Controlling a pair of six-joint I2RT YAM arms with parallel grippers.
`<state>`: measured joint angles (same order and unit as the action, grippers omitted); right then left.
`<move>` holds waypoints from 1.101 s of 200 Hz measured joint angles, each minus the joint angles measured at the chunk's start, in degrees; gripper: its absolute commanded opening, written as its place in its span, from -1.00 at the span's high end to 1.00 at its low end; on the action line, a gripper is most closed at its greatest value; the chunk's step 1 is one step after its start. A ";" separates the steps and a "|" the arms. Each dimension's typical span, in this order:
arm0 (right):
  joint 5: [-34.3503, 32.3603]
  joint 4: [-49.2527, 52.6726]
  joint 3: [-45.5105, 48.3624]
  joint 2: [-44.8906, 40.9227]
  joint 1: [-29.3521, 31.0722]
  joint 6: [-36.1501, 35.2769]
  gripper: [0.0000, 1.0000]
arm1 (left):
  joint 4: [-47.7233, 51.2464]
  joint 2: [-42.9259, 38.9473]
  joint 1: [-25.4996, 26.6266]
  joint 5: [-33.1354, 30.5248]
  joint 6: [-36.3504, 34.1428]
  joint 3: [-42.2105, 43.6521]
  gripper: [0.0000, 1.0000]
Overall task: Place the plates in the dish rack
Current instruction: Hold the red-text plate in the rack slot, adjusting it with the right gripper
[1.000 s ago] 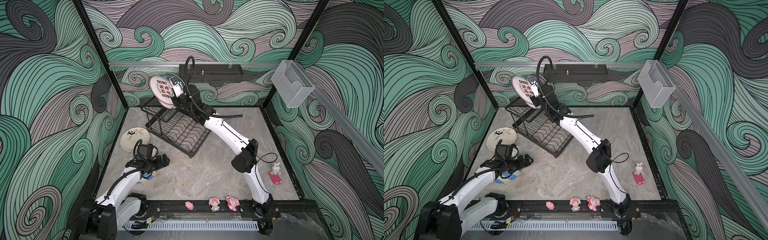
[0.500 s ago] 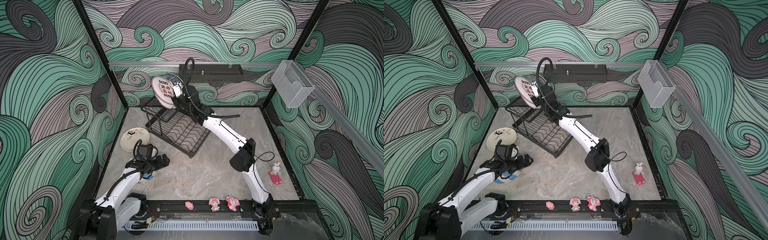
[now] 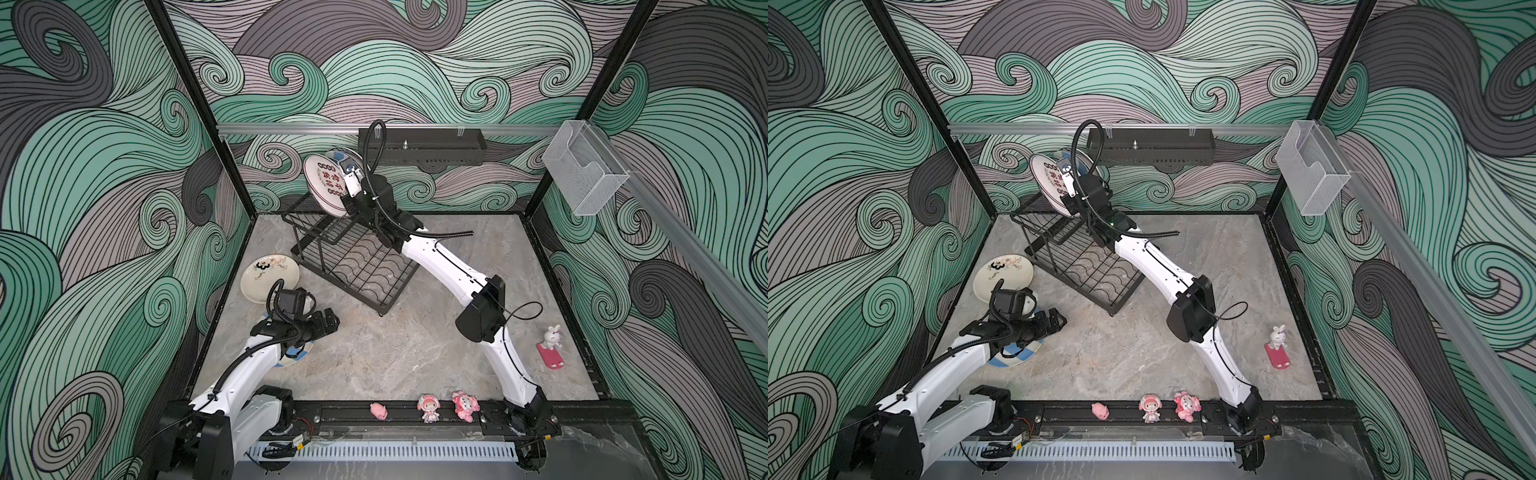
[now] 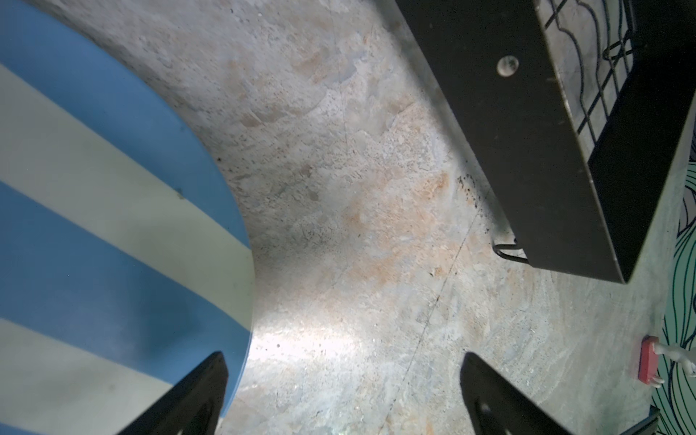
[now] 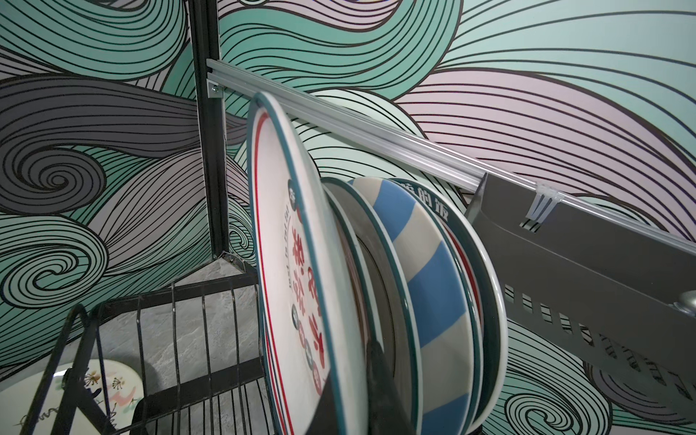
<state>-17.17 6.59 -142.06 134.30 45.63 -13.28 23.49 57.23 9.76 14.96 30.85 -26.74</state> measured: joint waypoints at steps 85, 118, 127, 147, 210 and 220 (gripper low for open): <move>0.24 -0.26 0.00 0.98 -0.07 0.11 1.00 | 0.00 0.04 0.00 0.13 -0.02 0.00 -0.97; 0.26 0.31 0.02 1.09 -0.15 -0.22 1.00 | 0.00 0.04 0.00 0.13 -0.02 0.00 -0.97; 0.24 0.28 0.02 1.09 -0.15 -0.39 1.00 | 0.00 0.04 0.00 0.13 -0.02 0.00 -0.97; 0.20 0.28 0.02 1.09 -0.15 -1.05 1.00 | 0.00 0.04 0.00 0.13 -0.02 0.00 -0.97; 0.22 0.59 0.39 1.09 -0.15 -1.44 1.00 | 0.00 0.04 0.00 0.17 -0.02 0.00 -0.97; 0.22 0.81 0.52 1.09 -0.15 -1.25 1.00 | 0.00 0.04 0.00 0.22 -0.02 0.00 -0.97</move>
<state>-16.95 7.40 -141.53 135.39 45.47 -14.52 23.49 57.28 9.76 15.18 30.83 -26.74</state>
